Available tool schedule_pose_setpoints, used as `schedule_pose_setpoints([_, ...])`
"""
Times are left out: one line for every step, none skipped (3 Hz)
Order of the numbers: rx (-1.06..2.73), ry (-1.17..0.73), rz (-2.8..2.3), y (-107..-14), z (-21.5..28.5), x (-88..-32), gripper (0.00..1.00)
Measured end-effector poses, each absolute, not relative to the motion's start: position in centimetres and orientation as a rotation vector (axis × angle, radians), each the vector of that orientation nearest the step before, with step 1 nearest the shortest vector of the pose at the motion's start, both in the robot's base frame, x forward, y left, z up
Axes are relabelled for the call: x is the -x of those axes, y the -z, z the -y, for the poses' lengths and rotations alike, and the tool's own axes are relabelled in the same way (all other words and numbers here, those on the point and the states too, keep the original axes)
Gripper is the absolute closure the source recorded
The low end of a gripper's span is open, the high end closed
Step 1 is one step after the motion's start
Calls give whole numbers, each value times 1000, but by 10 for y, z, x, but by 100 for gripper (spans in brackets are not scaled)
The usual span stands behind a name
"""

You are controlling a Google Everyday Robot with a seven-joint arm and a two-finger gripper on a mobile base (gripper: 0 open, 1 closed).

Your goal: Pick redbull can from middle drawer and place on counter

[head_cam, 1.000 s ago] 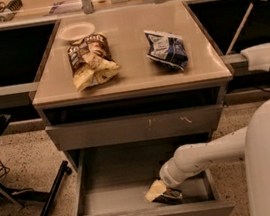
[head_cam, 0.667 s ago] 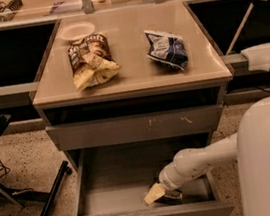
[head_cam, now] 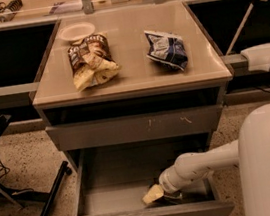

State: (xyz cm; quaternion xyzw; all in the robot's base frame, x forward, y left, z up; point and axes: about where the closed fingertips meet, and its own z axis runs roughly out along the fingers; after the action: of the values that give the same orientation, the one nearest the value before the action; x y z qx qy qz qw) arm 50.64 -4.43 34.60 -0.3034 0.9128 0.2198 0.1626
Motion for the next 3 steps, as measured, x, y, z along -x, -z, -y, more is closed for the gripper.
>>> schedule_pose_setpoints([866, -627, -2604, -346, 44, -506, 19])
schedule_pose_setpoints([866, -627, -2604, -346, 44, -506, 42])
schedule_pose_setpoints([866, -627, -2604, -346, 44, -506, 65])
